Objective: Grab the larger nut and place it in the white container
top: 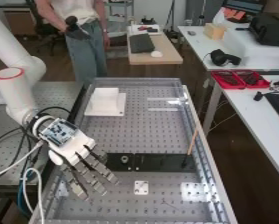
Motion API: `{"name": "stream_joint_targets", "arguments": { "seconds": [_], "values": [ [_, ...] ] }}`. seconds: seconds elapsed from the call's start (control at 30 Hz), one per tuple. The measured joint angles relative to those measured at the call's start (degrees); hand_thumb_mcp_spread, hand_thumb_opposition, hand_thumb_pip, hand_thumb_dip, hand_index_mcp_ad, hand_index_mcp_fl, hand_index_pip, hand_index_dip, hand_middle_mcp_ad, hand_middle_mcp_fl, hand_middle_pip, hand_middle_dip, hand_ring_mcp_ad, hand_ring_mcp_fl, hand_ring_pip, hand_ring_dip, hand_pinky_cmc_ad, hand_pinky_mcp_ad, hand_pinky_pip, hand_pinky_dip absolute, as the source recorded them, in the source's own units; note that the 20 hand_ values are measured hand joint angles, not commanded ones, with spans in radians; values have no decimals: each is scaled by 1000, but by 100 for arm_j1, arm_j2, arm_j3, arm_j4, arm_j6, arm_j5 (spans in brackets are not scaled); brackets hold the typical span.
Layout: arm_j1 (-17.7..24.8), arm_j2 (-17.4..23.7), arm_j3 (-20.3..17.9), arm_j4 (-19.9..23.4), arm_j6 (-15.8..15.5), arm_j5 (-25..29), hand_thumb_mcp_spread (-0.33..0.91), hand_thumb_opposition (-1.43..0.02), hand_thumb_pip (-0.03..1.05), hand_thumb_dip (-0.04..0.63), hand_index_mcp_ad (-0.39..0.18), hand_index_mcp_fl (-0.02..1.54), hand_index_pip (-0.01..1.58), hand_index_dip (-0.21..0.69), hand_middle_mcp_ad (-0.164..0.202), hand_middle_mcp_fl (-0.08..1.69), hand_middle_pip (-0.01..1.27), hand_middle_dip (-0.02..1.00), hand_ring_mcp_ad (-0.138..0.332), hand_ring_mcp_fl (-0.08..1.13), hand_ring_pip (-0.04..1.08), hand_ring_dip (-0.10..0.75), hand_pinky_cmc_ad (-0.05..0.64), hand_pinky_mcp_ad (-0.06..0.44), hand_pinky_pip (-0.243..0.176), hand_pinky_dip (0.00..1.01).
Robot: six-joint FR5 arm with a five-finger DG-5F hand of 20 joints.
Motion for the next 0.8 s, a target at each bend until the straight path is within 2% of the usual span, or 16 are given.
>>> {"name": "stream_joint_targets", "arguments": {
  "seconds": [0.13,0.2,0.3,0.57,0.77,0.8],
  "values": [
    [-11,21,-3,13,-11,-8,363,-923,642,206,-120,428,1489,33,61,103,131,237,134,9,84,131,333,290,-73,375],
    [-18,71,-8,34,-44,-35,375,-991,559,204,-120,518,1492,33,61,103,131,237,126,10,82,131,333,293,-73,374],
    [-19,187,-17,85,-121,-89,379,-1007,562,204,-120,518,1492,33,61,105,131,237,127,16,89,140,333,293,-59,379],
    [140,687,-82,225,-359,-424,379,-1014,562,204,-120,518,1492,33,61,122,131,237,127,17,89,141,333,291,-59,361],
    [472,1155,-122,13,-352,-817,379,-1014,562,204,-120,518,1489,33,61,115,138,251,127,17,91,141,333,291,-58,344],
    [551,1238,-127,-63,-336,-900,379,-1014,562,204,-120,518,1489,33,61,122,138,251,127,17,91,141,333,293,-45,347]
  ]
}}
